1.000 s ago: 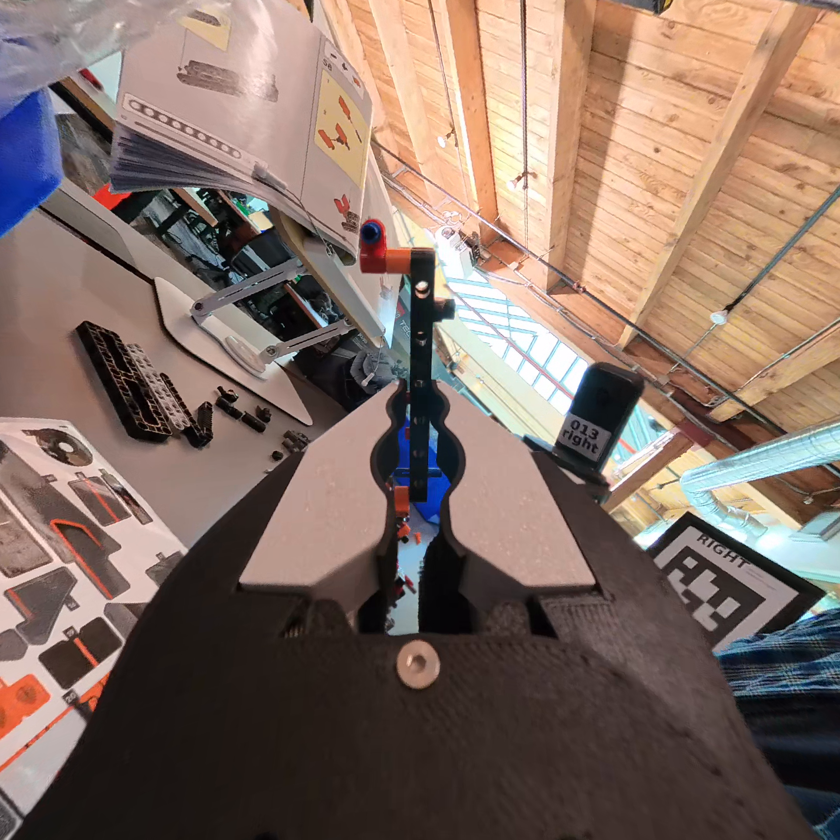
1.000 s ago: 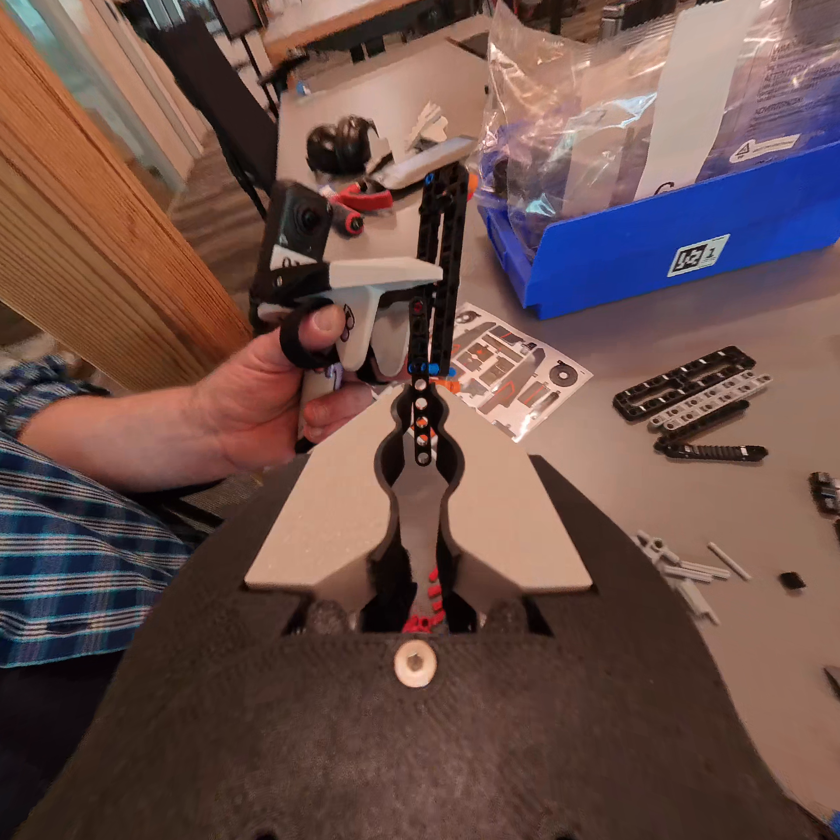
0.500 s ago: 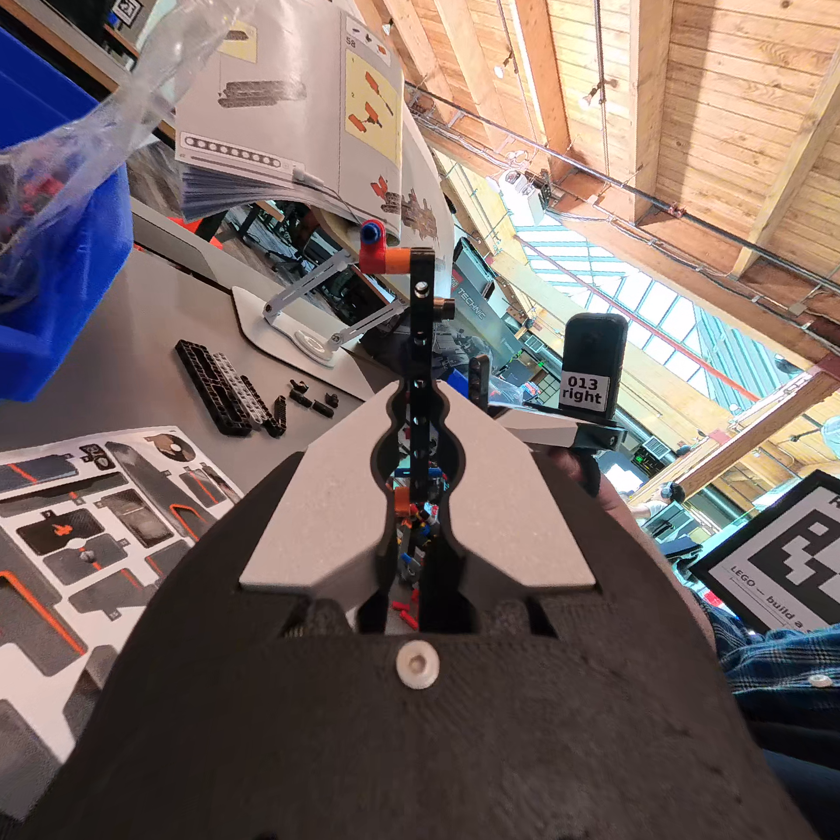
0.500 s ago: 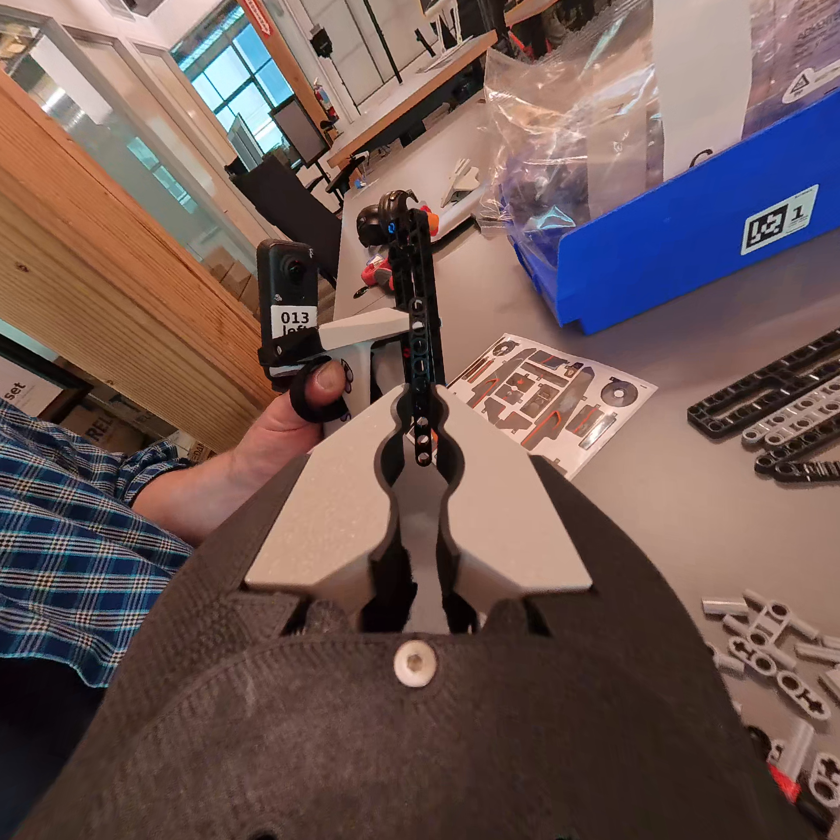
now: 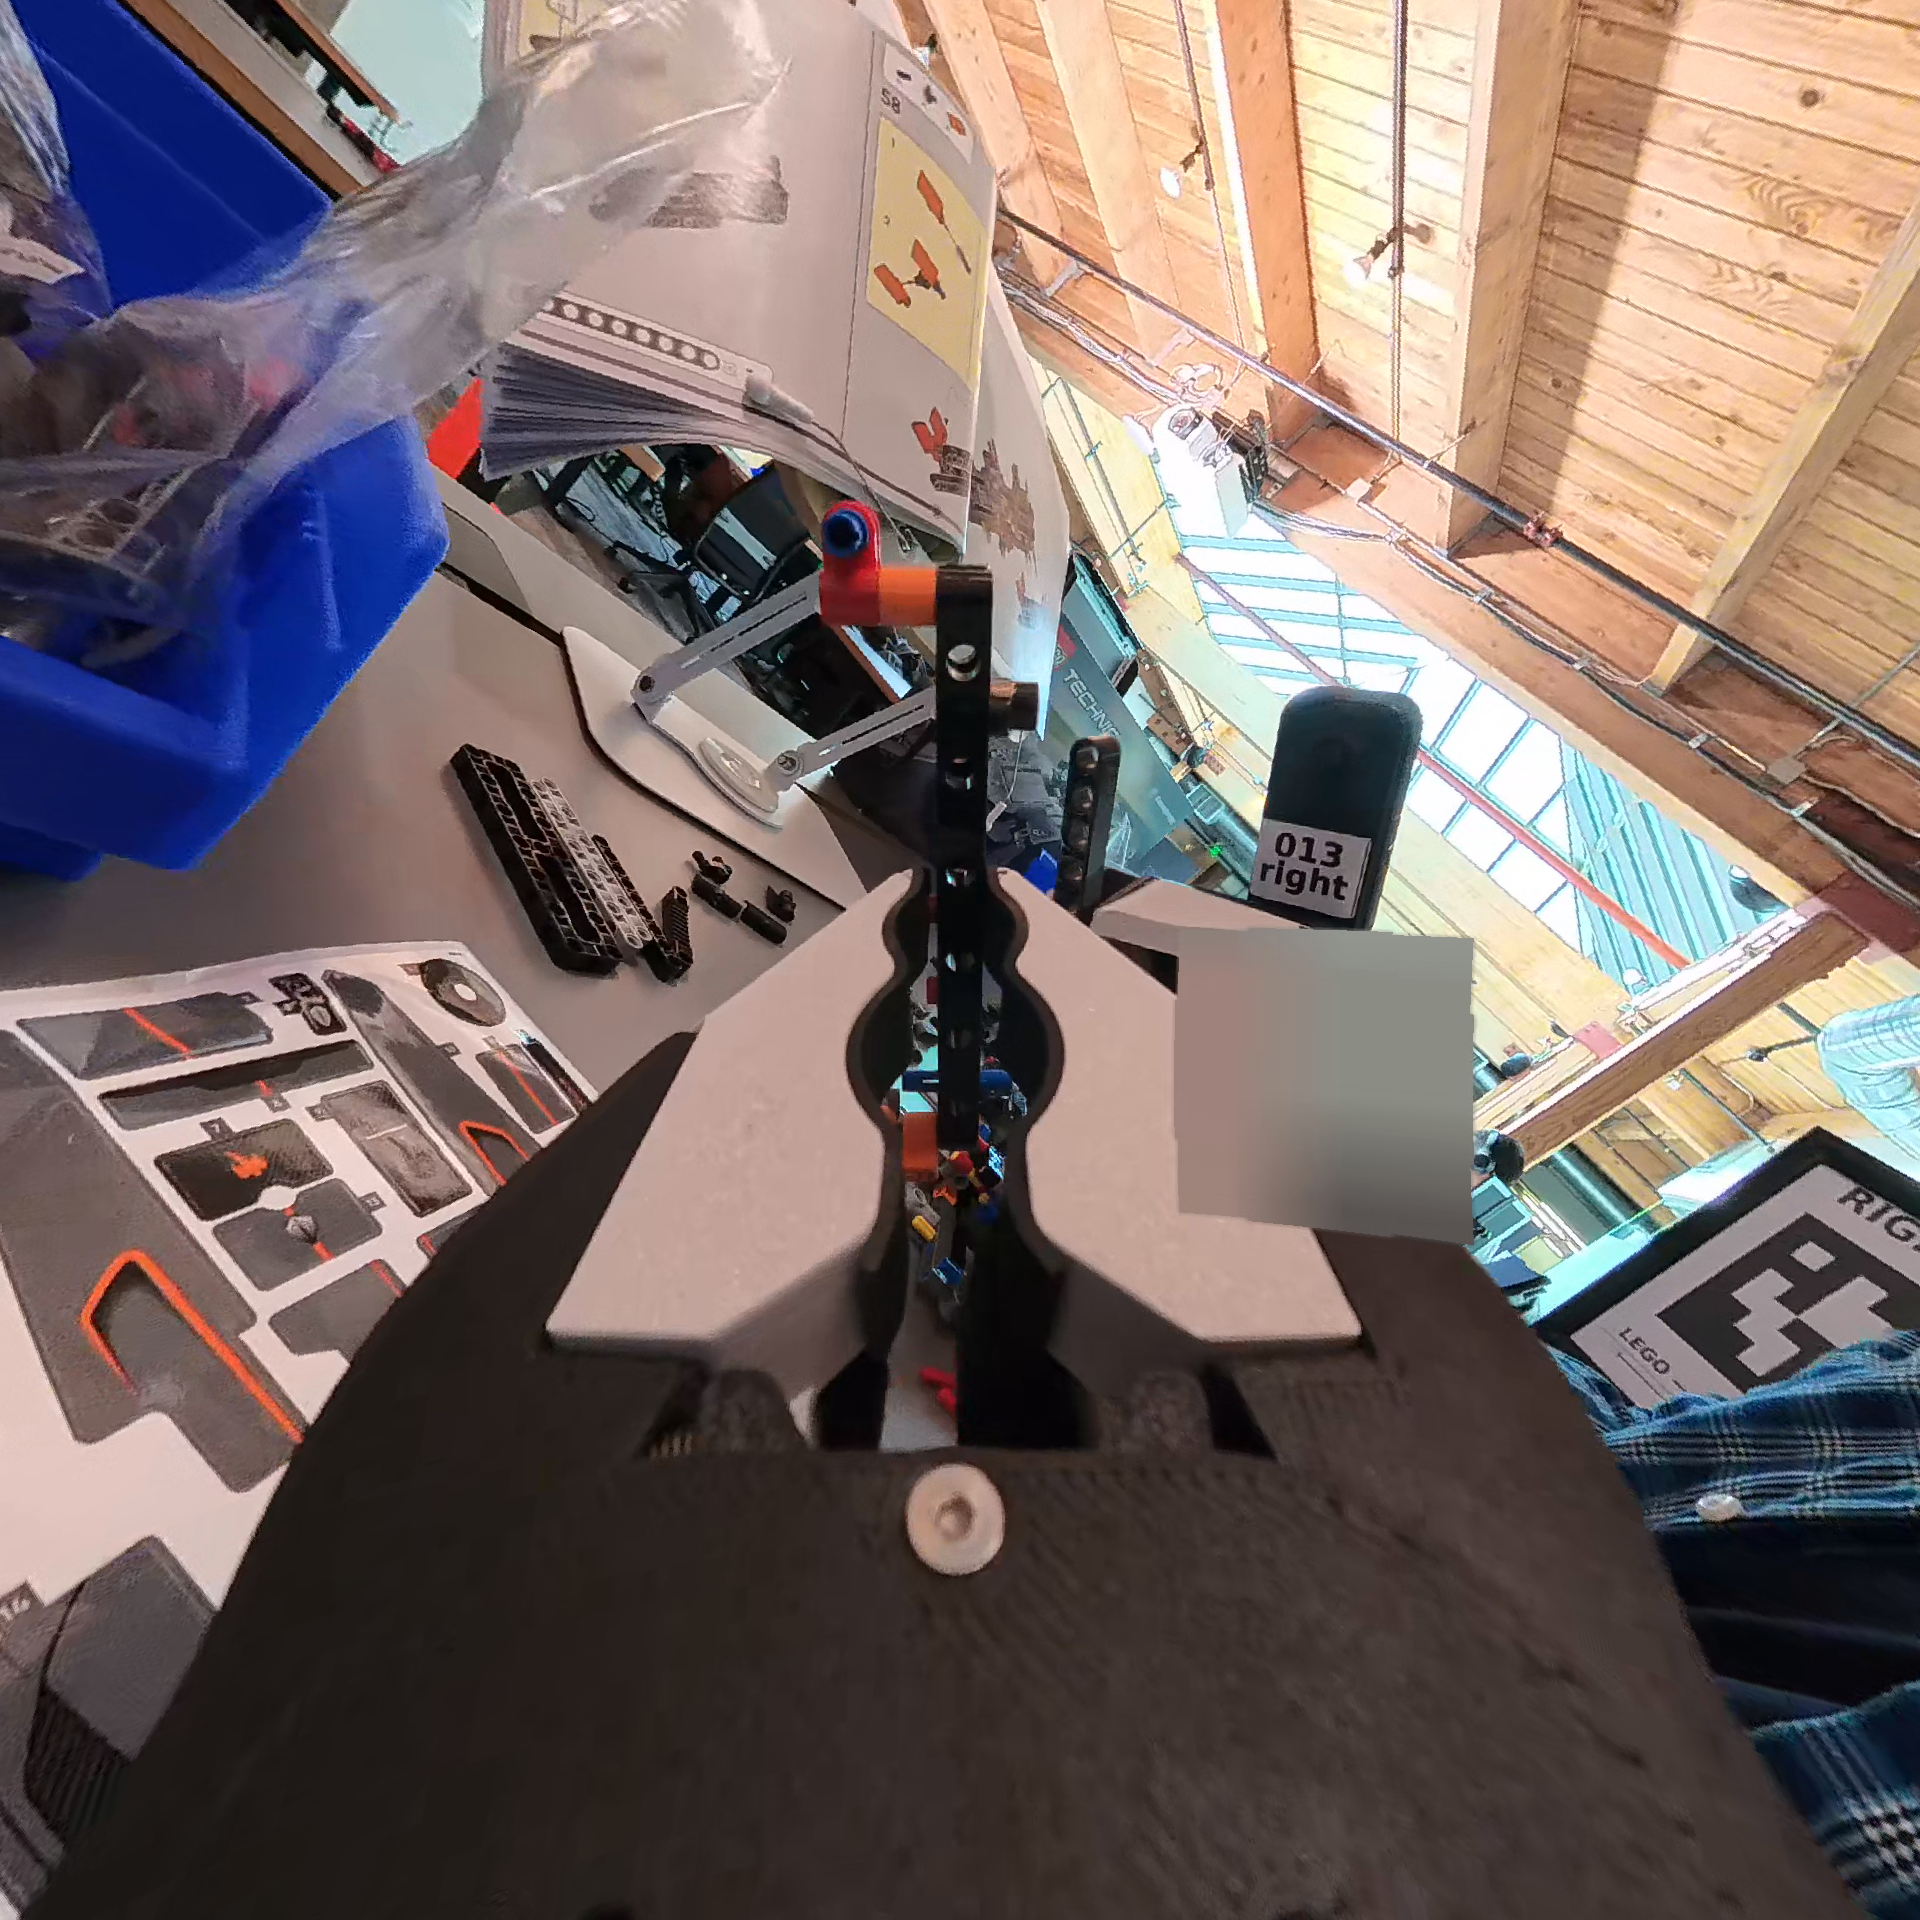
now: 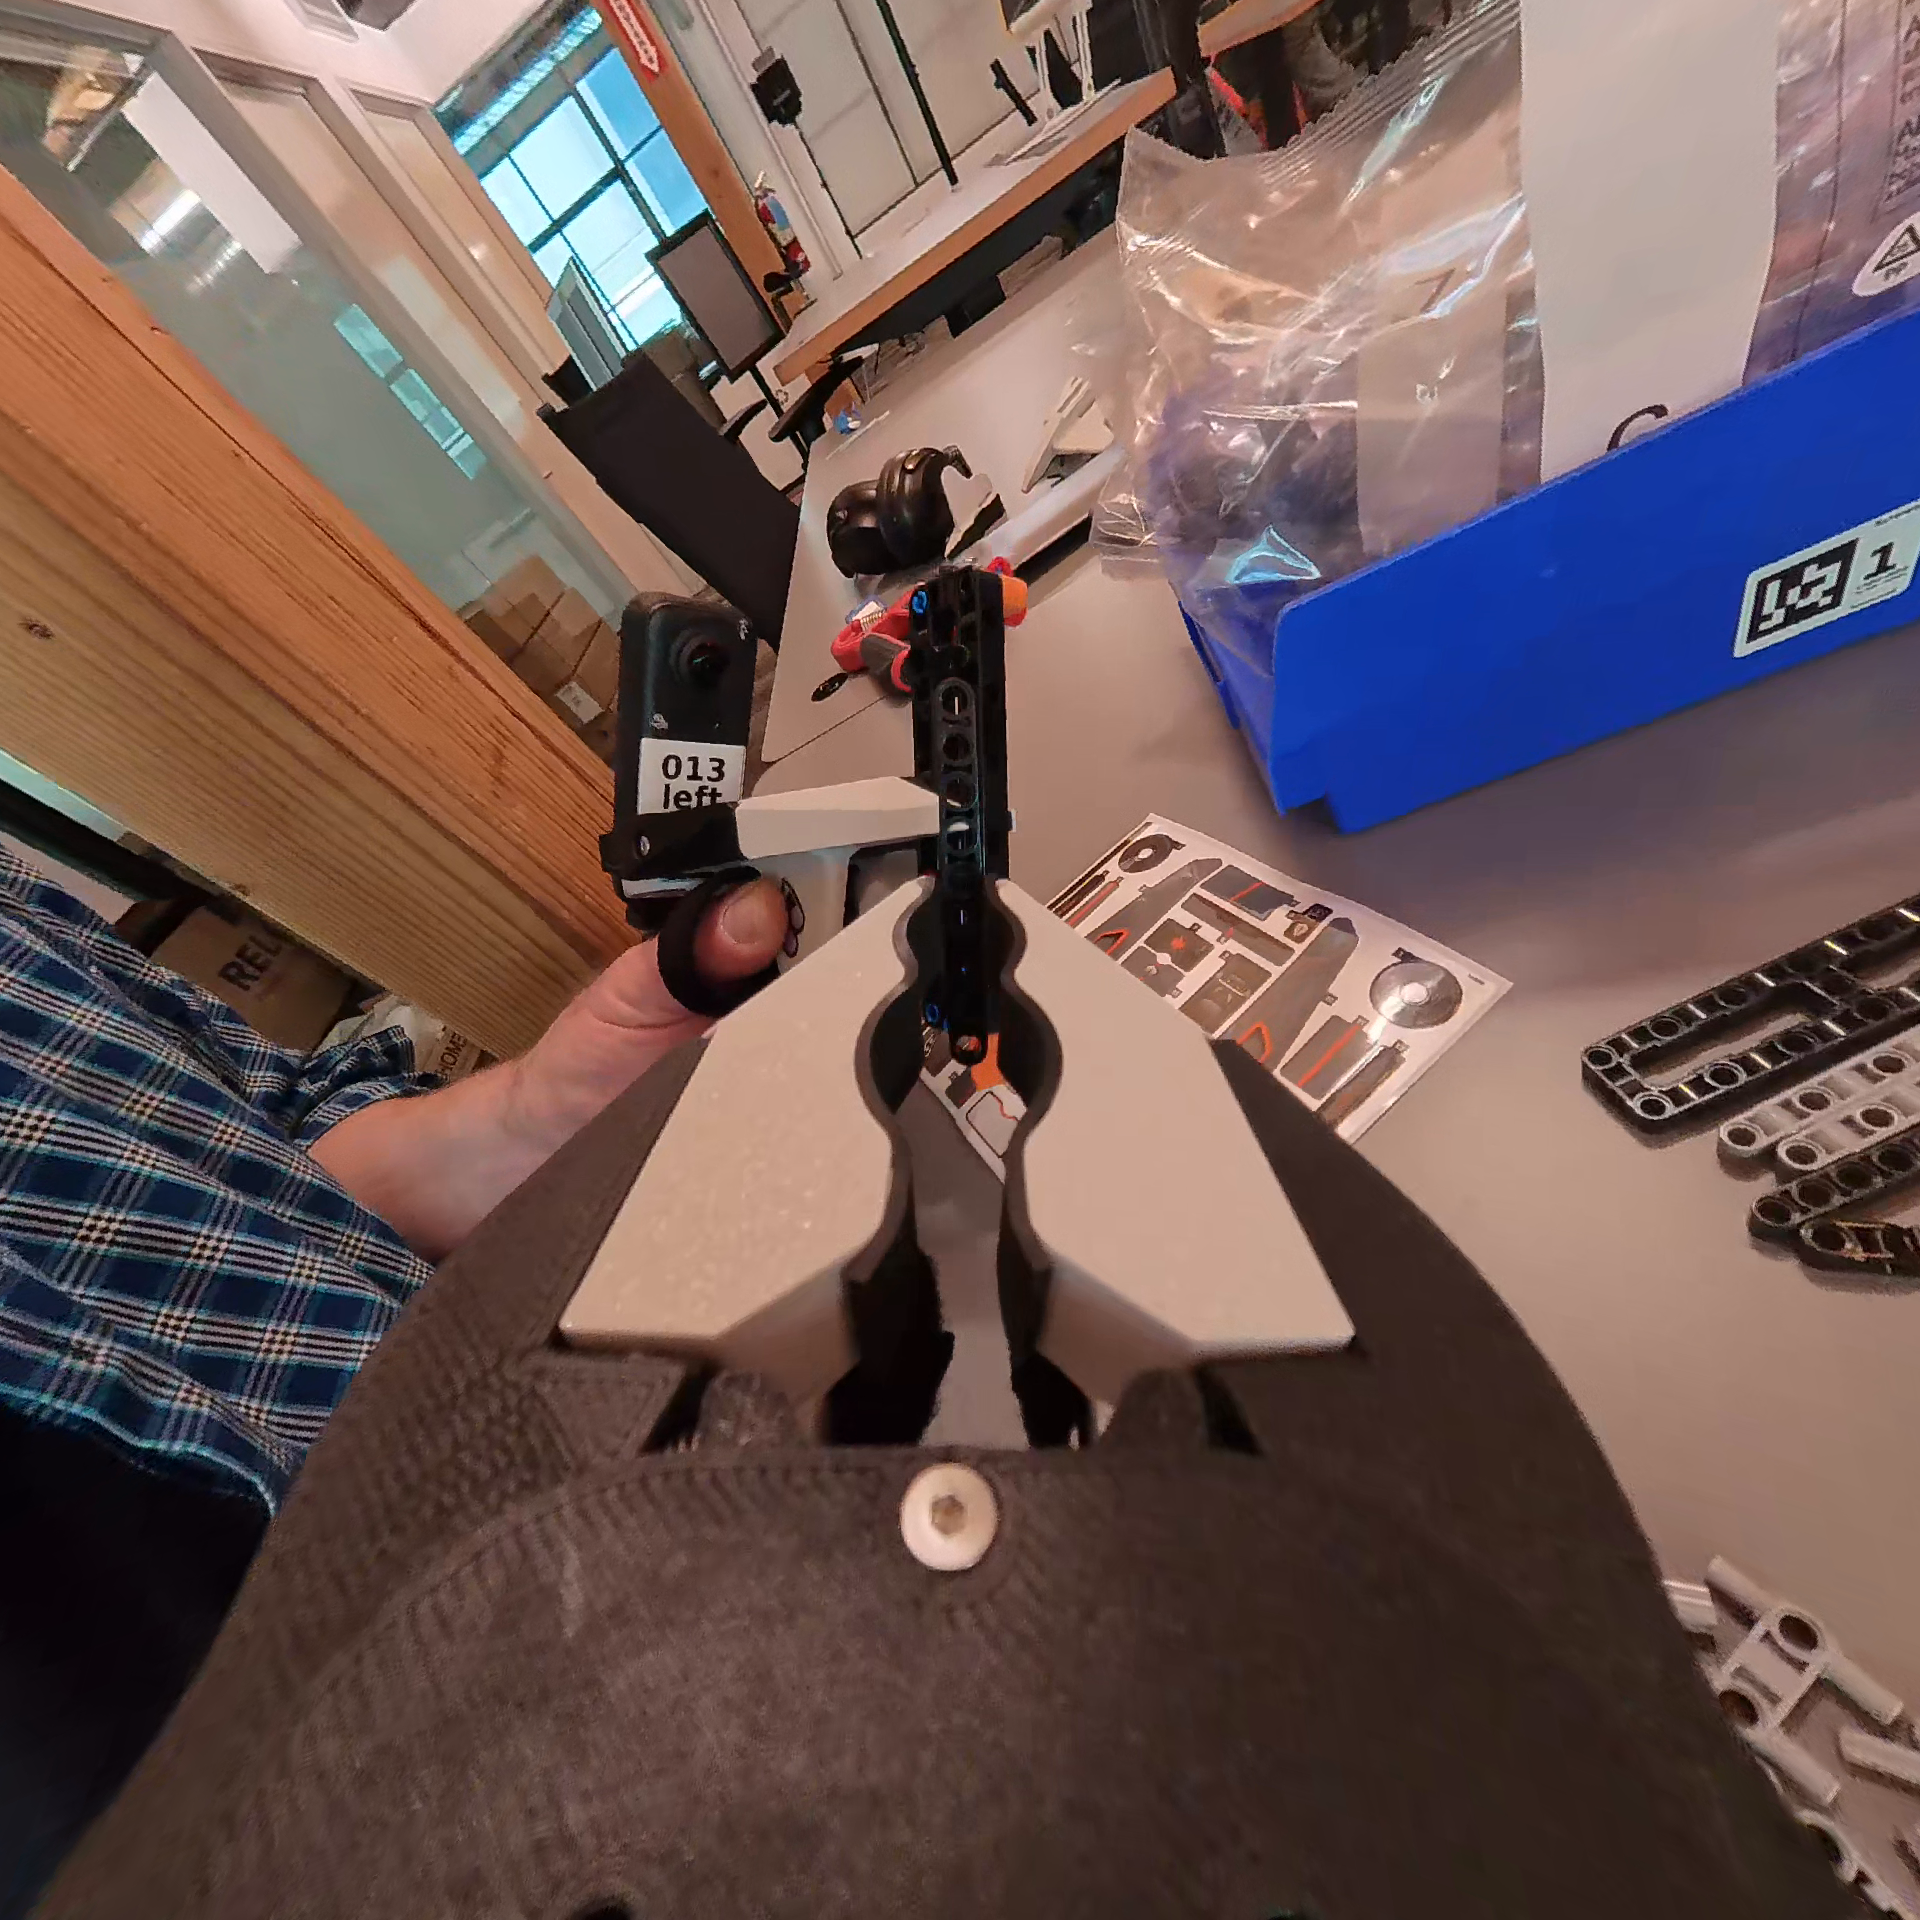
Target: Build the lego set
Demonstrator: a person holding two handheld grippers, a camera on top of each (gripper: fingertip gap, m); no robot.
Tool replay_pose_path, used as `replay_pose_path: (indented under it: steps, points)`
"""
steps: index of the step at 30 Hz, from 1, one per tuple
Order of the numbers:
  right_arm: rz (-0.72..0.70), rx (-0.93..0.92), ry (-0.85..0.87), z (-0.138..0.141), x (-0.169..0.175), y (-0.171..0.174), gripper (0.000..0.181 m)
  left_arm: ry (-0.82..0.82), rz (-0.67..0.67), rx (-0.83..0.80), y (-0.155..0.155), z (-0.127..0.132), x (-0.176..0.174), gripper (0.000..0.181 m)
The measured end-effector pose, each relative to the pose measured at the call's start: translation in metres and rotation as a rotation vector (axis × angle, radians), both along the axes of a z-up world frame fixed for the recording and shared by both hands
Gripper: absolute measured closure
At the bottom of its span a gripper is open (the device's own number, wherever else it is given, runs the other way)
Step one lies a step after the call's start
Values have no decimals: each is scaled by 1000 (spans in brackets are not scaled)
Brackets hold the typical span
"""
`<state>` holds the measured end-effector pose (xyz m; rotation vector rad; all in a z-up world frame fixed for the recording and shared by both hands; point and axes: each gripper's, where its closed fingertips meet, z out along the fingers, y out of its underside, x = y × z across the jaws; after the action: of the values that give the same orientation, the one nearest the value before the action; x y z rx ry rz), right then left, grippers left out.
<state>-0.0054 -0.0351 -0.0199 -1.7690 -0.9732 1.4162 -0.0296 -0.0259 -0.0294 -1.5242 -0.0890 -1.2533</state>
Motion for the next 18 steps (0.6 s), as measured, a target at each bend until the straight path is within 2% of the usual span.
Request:
replay_pose_path:
  steps: [18]
  points:
    - [-7, 0, -7, -3, -2, 4, 177, -6, -9, -6, 0, -1, 1, 172]
